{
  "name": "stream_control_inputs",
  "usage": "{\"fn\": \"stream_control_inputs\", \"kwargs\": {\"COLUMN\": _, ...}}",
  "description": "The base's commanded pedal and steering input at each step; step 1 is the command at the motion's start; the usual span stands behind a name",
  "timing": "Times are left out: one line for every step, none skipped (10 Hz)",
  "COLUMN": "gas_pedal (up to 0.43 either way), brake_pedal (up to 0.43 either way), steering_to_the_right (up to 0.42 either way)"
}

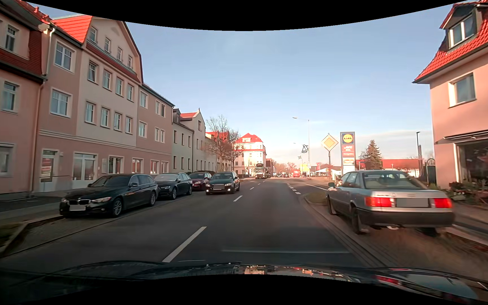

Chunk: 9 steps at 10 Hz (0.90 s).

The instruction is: Follow the waypoints while adhering to traffic rules and regulations

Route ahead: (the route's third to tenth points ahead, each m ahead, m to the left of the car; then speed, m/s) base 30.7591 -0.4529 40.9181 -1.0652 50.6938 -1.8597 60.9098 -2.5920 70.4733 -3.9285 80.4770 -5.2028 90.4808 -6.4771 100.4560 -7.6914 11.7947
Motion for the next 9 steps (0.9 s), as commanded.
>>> {"fn": "stream_control_inputs", "kwargs": {"gas_pedal": 0.150, "brake_pedal": 0.000, "steering_to_the_right": 0.015}}
{"fn": "stream_control_inputs", "kwargs": {"gas_pedal": 0.150, "brake_pedal": 0.000, "steering_to_the_right": 0.015}}
{"fn": "stream_control_inputs", "kwargs": {"gas_pedal": 0.150, "brake_pedal": 0.000, "steering_to_the_right": 0.015}}
{"fn": "stream_control_inputs", "kwargs": {"gas_pedal": 0.150, "brake_pedal": 0.000, "steering_to_the_right": 0.015}}
{"fn": "stream_control_inputs", "kwargs": {"gas_pedal": 0.150, "brake_pedal": 0.000, "steering_to_the_right": 0.015}}
{"fn": "stream_control_inputs", "kwargs": {"gas_pedal": 0.138, "brake_pedal": 0.000, "steering_to_the_right": 0.015}}
{"fn": "stream_control_inputs", "kwargs": {"gas_pedal": 0.138, "brake_pedal": 0.000, "steering_to_the_right": 0.015}}
{"fn": "stream_control_inputs", "kwargs": {"gas_pedal": 0.138, "brake_pedal": 0.000, "steering_to_the_right": 0.015}}
{"fn": "stream_control_inputs", "kwargs": {"gas_pedal": 0.130, "brake_pedal": 0.000, "steering_to_the_right": 0.015}}
